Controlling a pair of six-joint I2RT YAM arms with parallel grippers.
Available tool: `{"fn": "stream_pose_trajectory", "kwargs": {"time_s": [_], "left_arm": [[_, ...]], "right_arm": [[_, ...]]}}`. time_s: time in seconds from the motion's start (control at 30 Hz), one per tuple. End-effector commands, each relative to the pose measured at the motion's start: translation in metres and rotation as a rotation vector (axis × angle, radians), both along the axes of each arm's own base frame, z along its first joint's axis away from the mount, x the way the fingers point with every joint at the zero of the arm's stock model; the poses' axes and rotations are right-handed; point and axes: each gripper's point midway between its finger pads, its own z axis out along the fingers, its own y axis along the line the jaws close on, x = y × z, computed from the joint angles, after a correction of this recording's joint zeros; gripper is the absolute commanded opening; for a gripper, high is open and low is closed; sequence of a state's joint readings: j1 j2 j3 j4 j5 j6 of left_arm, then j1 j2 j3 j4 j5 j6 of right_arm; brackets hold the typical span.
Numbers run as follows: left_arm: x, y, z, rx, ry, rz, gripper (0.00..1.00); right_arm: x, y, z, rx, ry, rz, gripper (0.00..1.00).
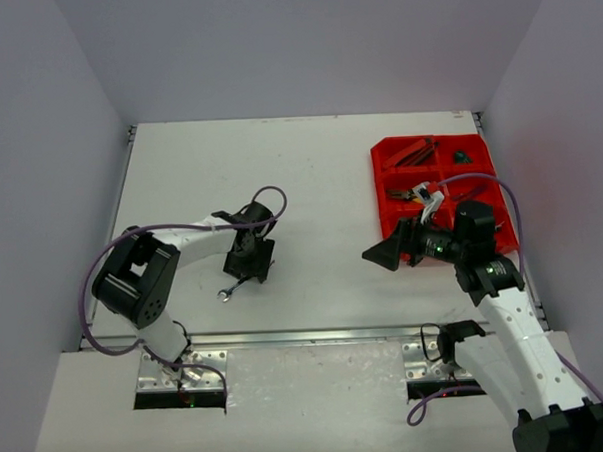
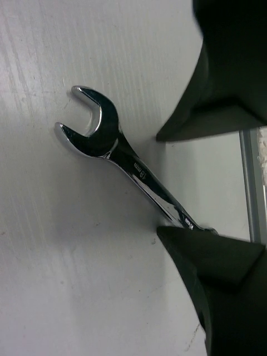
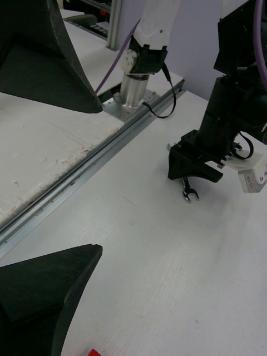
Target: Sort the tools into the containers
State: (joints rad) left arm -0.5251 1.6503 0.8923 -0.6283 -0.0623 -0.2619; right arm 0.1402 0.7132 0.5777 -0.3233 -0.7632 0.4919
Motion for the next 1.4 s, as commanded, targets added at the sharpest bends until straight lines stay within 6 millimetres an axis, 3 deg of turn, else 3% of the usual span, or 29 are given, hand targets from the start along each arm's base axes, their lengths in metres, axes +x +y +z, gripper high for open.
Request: {"fn": "stream_pose_trajectory", "kwargs": {"time_s": [0.0, 0.1, 0.17, 0.3, 0.5, 0.73, 0.8, 1.17, 1.37], "left_arm": [[-0.005, -0.004, -0.009, 0.036, 0.041, -0.030, 0.51], [-0.011, -0.006, -0.016, 0.048, 0.071, -0.048, 0.35], [-0.012, -0.007, -0.020, 0.047, 0.075, -0.048, 0.16], [-0.015, -0.009, -0.026, 0.038, 0.074, -0.048, 0.01], [-0.010, -0.024, -0.024, 0.020, 0.024, -0.039, 0.00], [0.013, -0.045, 0.009, -0.099, -0.140, 0.035, 0.00], [0.016, -0.057, 0.029, -0.180, -0.204, 0.026, 0.00], [0.005, -0.105, 0.069, -0.374, -0.287, -0.088, 0.00], [-0.009, -0.147, 0.108, -0.598, -0.337, -0.192, 0.00]], "right_arm": [[0.001, 0.000, 0.016, -0.004, -0.080, 0.012, 0.99], [0.000, -0.001, 0.018, -0.007, -0.086, 0.011, 0.99], [-0.001, -0.001, 0.020, -0.008, -0.092, 0.009, 0.99], [-0.001, -0.003, 0.021, -0.016, -0.106, -0.006, 0.99], [0.003, -0.001, 0.013, 0.014, -0.062, -0.026, 0.99], [0.005, 0.004, -0.001, 0.049, 0.015, -0.013, 0.99], [0.009, 0.005, -0.007, 0.072, 0.041, -0.029, 0.99], [0.018, 0.029, -0.027, 0.184, 0.131, 0.007, 0.98], [0.031, 0.050, -0.037, 0.183, 0.161, -0.055, 0.86]]}}
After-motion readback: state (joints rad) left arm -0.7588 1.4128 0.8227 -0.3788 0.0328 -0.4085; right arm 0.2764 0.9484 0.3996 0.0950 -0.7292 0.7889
